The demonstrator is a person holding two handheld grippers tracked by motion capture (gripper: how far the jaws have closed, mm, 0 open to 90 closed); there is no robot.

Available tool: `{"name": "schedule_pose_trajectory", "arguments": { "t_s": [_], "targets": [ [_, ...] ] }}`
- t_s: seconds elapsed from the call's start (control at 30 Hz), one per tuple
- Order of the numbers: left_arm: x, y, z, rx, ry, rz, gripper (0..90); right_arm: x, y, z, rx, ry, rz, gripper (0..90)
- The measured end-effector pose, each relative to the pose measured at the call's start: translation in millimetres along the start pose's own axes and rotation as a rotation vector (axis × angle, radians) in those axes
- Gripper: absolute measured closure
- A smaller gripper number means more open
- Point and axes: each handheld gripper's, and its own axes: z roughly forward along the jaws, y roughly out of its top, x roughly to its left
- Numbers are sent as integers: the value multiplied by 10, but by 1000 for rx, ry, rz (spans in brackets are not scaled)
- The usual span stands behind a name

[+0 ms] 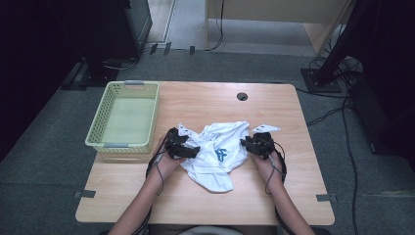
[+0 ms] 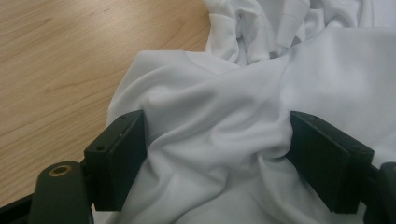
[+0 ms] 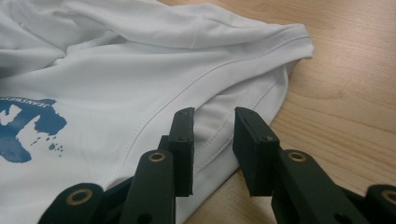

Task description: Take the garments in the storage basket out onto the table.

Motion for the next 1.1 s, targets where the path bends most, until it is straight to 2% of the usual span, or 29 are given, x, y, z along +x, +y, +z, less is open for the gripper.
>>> {"name": "schedule_pose_trajectory", "arguments": {
  "t_s": [0.13, 0.27, 0.63, 0.77, 0.9, 1.0, 1.1],
  "targets": [
    [-29, -33, -7, -20, 11, -13, 208, -8, 23, 21, 2, -10, -4, 693],
    [-62, -59, -33, -19, 5, -11, 208, -24, 51, 52, 2, -29, -15, 694],
    [-260, -191, -154, -17, 14, -22, 207, -44, 93, 116, -13, -47, -13, 678],
    [-333, -243, -161, -25, 18, -20, 121, -37, 108, 134, -11, -54, -23, 677],
    [-389, -259, -184, -19, 26, -28, 111, -26, 122, 154, -10, -64, -38, 677],
    [-430, -282, -194, -29, 30, -32, 111, -24, 133, 166, -9, -66, -36, 677],
    [-467, -335, -203, -63, 18, -23, 111, -36, 153, 189, -12, -60, -36, 677]
  ]
}}
